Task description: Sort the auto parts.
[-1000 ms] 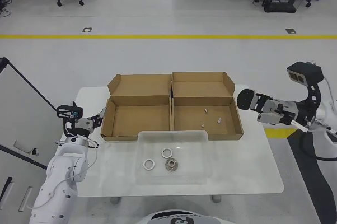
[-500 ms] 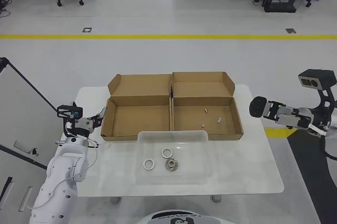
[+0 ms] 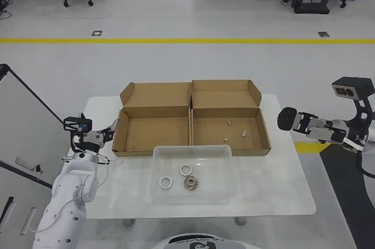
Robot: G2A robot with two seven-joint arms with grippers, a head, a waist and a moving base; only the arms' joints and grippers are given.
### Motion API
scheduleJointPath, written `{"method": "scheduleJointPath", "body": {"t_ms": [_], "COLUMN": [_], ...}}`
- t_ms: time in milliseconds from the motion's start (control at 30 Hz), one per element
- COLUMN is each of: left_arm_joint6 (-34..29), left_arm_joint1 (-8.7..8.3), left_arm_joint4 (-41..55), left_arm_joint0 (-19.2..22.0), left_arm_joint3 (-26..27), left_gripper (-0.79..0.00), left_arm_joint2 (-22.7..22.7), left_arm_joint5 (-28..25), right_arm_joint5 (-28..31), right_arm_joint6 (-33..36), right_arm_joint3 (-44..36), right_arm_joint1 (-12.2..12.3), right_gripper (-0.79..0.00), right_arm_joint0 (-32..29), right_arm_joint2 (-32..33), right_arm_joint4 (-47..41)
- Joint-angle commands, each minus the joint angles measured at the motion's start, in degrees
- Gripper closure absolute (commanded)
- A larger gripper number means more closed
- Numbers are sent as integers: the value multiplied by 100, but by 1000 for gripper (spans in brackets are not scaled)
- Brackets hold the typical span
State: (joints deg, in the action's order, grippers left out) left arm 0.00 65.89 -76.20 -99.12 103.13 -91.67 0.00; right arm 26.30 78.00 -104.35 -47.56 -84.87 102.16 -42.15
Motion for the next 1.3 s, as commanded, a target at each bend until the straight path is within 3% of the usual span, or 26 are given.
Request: {"method": "scheduleJointPath", "body": {"t_ms": [0,133,300,533,800,1067,1267], "left_arm_joint6": [0,-20,-480,-1787,-3668,-5452,-6273], "left_arm_joint1": [0,-7,-38,-83,-86,-47,0], "left_arm_joint4": [0,-90,-566,-1056,-915,-635,-578], "left_arm_joint0": [0,27,-45,-84,84,627,1087], "left_arm_joint3": [0,158,834,1856,2576,2971,2938], "left_gripper": [-785,-785,-785,-785,-785,-785,-785], "left_arm_joint2": [0,3,149,419,899,1625,2487], "left_arm_joint5": [0,-183,-704,-1506,-2069,-2208,-2539], "right_arm_joint5": [0,0,0,0,0,0,0], "right_arm_joint6": [0,0,0,0,0,0,0], "right_arm_joint3": [0,0,0,0,0,0,0], "right_arm_joint1": [0,0,0,0,0,0,0], "right_gripper": [-785,-785,-785,-785,-785,-785,-785], "right_arm_joint0": [0,0,0,0,0,0,0], "right_arm_joint2": [0,0,0,0,0,0,0], "right_arm_joint4": [1,1,1,1,1,1,1]}}
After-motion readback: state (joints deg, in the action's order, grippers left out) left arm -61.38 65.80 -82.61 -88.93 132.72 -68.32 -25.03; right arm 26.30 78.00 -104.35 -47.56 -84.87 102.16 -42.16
